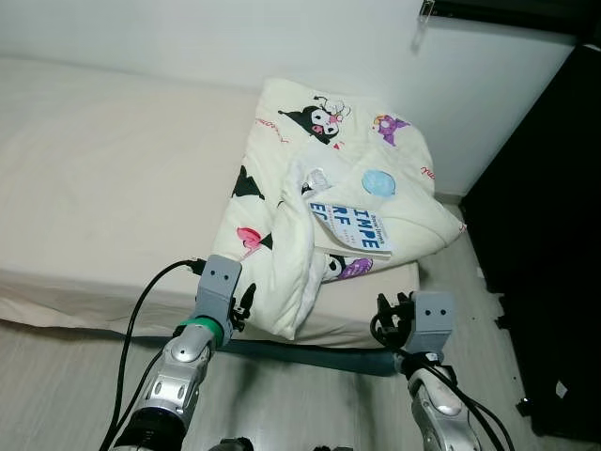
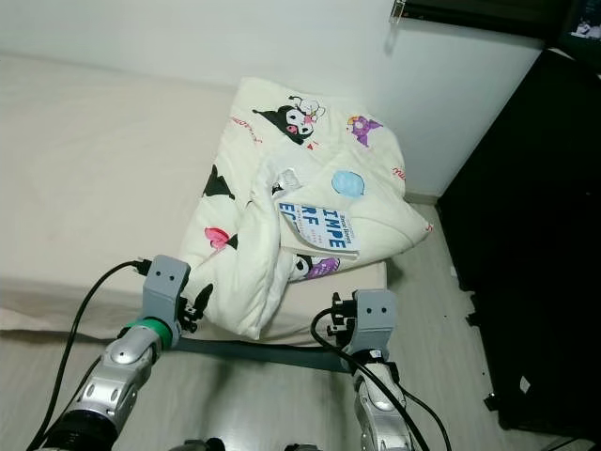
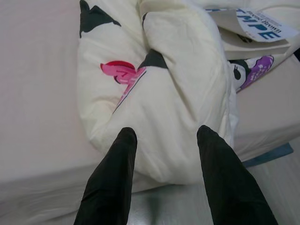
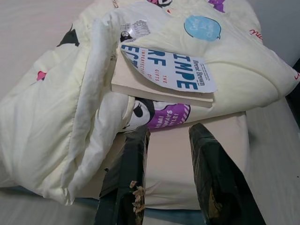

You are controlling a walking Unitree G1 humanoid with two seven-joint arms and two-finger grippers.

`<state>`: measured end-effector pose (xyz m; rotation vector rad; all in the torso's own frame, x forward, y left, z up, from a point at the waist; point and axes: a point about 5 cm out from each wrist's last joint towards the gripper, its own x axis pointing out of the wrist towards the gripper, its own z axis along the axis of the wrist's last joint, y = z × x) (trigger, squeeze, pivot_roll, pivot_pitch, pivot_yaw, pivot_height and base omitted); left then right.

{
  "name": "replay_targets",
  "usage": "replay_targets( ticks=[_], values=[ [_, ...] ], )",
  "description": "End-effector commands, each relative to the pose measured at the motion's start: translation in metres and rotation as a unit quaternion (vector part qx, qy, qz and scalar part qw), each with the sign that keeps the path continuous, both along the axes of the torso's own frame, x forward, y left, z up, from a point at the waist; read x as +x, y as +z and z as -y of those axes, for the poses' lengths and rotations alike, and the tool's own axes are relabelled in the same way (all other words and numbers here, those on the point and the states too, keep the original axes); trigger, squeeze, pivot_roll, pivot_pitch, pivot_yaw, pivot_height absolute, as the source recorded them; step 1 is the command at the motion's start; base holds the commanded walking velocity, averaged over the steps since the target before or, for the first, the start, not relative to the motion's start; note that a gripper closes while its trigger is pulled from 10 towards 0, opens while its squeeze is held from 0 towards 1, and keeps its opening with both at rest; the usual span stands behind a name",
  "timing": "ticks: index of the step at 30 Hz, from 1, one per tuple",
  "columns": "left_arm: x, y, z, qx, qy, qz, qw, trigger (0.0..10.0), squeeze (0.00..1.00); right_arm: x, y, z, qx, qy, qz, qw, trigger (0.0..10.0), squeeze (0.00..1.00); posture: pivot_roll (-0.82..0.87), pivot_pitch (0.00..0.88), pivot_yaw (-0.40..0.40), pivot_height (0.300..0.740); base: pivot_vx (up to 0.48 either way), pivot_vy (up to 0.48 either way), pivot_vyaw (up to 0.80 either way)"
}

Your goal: Clean up the room

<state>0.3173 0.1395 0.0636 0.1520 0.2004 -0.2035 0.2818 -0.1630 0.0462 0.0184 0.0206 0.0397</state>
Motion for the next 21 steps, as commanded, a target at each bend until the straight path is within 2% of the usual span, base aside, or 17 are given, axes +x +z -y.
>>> replay_targets(
  ticks=[1,21],
  values=[
    [-0.0038,-0.0074,0.0016,-0.003,-0.003,-0.015,1.0,10.0,0.0,-0.0021,-0.0019,0.0045,-0.001,-0.009,-0.002,1.0,10.0,0.0,0.01,0.096,0.018,0.66,0.0,0.0,0.0],
    [-0.0029,-0.0053,0.0005,-0.002,-0.005,-0.012,1.0,10.0,0.0,0.0003,-0.0002,0.0083,0.003,-0.019,0.0,1.0,10.0,0.0,0.01,0.095,0.022,0.59,0.0,0.0,0.0]
  ],
)
